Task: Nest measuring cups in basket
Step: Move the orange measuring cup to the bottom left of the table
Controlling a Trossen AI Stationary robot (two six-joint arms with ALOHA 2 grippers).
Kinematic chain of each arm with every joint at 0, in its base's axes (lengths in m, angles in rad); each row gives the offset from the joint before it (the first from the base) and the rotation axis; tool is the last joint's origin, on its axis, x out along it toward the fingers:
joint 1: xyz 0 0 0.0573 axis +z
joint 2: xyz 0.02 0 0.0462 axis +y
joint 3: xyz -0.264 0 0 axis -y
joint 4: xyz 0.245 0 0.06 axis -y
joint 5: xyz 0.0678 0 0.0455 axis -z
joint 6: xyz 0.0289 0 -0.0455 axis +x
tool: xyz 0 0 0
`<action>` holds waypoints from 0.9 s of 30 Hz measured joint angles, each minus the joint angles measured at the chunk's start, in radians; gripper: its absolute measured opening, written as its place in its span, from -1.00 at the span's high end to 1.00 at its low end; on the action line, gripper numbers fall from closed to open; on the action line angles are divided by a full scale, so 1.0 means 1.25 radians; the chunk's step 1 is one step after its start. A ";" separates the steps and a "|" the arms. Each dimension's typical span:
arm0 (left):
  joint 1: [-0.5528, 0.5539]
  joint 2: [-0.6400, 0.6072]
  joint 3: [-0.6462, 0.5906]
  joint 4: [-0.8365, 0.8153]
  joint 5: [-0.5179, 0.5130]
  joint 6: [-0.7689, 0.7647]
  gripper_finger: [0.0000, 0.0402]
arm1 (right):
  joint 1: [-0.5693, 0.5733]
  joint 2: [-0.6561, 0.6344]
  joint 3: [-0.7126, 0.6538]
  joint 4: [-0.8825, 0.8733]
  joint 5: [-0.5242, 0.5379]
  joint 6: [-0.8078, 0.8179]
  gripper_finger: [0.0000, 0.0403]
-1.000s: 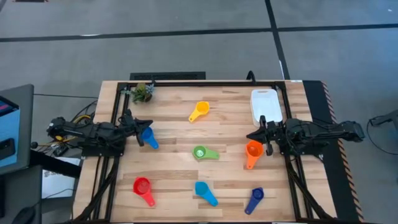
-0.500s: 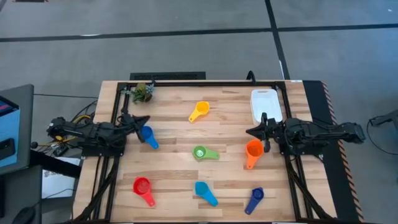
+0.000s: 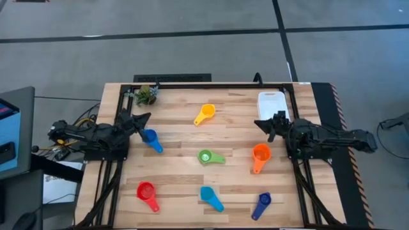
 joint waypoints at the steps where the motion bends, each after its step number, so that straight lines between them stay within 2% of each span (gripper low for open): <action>1: 0.000 0.000 0.000 -0.009 0.014 0.015 0.97 | -0.006 0.003 0.000 0.000 0.000 0.002 0.84; 8: 0.000 0.011 0.000 -0.093 0.028 0.106 0.75 | -0.016 0.065 0.000 0.000 0.004 -0.076 0.81; 12: 0.000 0.031 0.004 -0.053 0.037 0.057 0.57 | -0.008 0.110 0.000 0.069 0.010 0.001 0.84; 17: -0.001 0.048 0.034 -0.087 0.174 -0.049 0.40 | 0.028 0.148 0.000 0.182 0.011 -0.001 0.86; 22: 0.000 0.114 0.050 -0.026 0.258 -0.094 0.35 | 0.082 0.197 0.000 0.190 0.140 0.081 0.84; 27: -0.001 0.247 0.050 0.030 0.357 -0.175 0.35 | 0.150 0.287 0.020 0.188 0.261 0.110 0.77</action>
